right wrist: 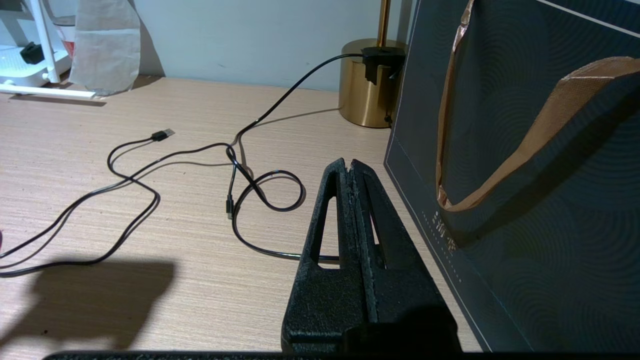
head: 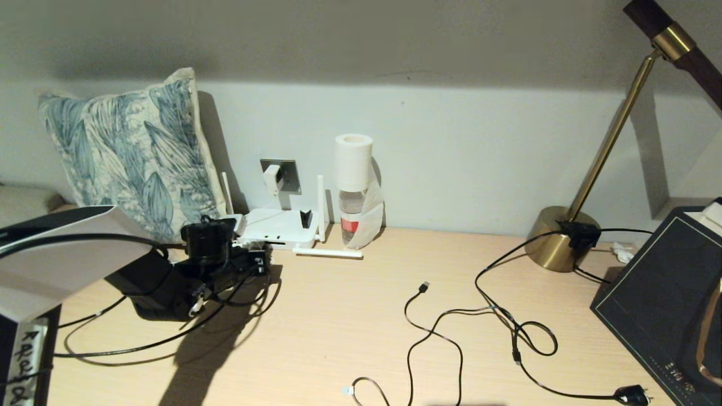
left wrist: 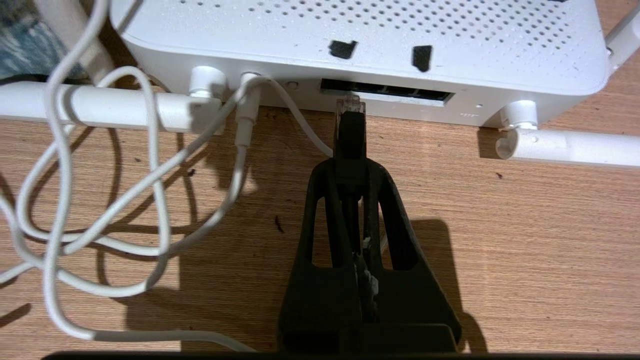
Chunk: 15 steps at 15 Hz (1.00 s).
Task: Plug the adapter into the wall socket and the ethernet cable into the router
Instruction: Align cable and router interface, then plug cable into router interface
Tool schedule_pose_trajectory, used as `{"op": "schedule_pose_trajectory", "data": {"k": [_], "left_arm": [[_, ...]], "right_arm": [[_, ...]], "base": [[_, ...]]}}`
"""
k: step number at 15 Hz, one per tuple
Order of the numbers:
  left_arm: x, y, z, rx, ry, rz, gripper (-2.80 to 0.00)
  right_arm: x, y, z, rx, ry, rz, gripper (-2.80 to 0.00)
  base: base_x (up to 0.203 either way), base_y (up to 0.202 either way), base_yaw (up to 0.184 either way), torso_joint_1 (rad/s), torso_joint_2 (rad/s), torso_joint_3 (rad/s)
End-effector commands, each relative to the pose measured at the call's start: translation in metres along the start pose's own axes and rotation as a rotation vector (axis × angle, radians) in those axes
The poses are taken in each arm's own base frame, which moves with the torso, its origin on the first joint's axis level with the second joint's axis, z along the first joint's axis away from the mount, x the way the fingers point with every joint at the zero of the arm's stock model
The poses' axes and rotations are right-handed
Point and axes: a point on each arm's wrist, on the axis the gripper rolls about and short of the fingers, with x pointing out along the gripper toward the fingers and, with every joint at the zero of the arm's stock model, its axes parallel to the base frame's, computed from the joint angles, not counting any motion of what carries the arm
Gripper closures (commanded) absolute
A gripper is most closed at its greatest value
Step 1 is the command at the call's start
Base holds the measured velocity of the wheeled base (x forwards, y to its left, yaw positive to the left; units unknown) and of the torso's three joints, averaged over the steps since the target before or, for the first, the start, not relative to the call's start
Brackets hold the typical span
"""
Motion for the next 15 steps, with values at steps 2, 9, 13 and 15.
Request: {"op": "schedule_pose_trajectory", "data": {"k": [2,9,13,15], "left_arm": [[-0.0001,0.0026,0.0010,-0.003,-0.008,0.005,0.00],[0.0014,0.0030,-0.0002,-0.003,-0.005,0.006,0.00],[0.0014,0.0034,0.0000,-0.003,-0.007,0.007,0.00],[0.0019,0.0028,-0.0001,-0.003,-0.007,0.004,0.00]], "right_arm": [[0.0019,0.0001,-0.0099,-0.001,0.035,0.001,0.00],[0.0019,0.0001,-0.0099,-0.001,0.035,0.001,0.00],[0.0019,0.0001,-0.0099,-0.001,0.035,0.002,0.00],[0.0019,0.0001,-0.0099,-0.001,0.035,0.001,0.00]], "base": [[0.000,0.000,0.000,0.000,0.00,0.000],[0.000,0.000,0.000,0.000,0.00,0.000],[0.000,0.000,0.000,0.000,0.00,0.000],[0.000,0.000,0.000,0.000,0.00,0.000]]}}
